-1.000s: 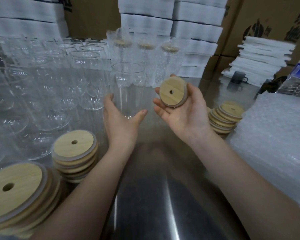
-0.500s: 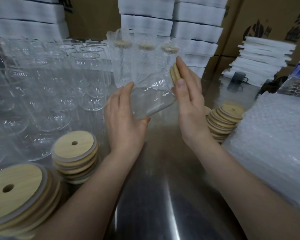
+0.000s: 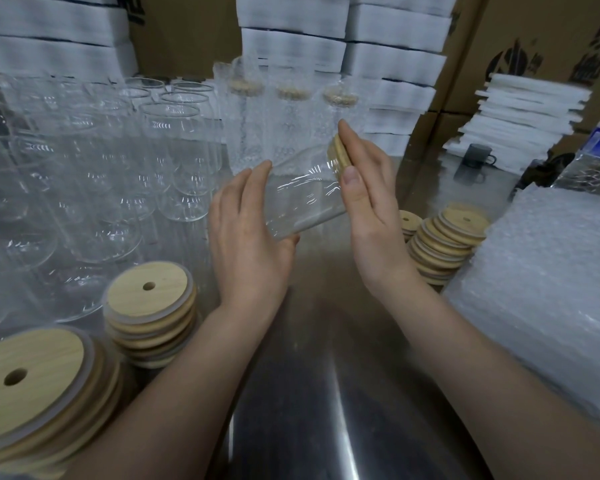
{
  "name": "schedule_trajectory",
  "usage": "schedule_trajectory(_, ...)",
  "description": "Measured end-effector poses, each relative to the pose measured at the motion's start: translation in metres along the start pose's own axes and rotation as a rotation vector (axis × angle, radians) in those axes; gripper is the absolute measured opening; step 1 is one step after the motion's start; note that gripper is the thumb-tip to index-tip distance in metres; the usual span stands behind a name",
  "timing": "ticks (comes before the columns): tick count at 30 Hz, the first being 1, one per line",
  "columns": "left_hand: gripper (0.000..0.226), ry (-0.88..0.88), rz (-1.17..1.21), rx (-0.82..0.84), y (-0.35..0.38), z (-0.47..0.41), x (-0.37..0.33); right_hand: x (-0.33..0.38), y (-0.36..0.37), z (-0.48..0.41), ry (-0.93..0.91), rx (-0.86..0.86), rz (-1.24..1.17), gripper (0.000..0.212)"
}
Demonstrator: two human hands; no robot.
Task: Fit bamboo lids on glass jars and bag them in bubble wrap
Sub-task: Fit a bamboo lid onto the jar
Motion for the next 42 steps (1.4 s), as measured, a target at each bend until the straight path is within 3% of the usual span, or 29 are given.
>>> schedule_trajectory(12,0.089,-0.013,-0.007,-0.019,-0.001,0.000,0.001,-0.002,0.006,0.003,0.080,0.014,-0.083,0.046)
schedule_trajectory(23,0.091,-0.056,0.037,-0.009,0.003,-0.001,0.003,0.002,0.004,-0.002,0.072,0.075,0.029,0.051)
schedule_trajectory(27,0.091,-0.160,0.117,-0.003,0.006,-0.002,0.008,0.012,0.005,0.001,0.017,-0.059,0.117,0.048)
schedule_trajectory(32,0.093,-0.309,0.199,0.027,0.009,-0.003,0.015,0.052,-0.021,-0.006,-0.132,-0.311,0.496,0.030)
schedule_trajectory(34,0.091,-0.342,0.224,0.023,0.009,-0.002,0.016,0.068,-0.037,-0.010,-0.070,-0.355,0.662,0.032)
schedule_trajectory(37,0.088,-0.360,0.241,0.014,0.008,-0.003,0.016,0.080,-0.076,-0.013,0.170,-0.379,0.896,0.030)
schedule_trajectory(42,0.087,-0.390,0.233,0.013,0.008,-0.003,0.019,0.071,-0.138,0.000,0.558,-0.337,1.015,0.032)
Point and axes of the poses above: each hand's wrist, its own z-axis away from the middle knuckle, its own y-axis out of the palm, x = y × z, the point moved 3 cm from there along -z, towards the middle knuckle, and after that the axes turned 14 degrees about -z, right-handed, at the moved point
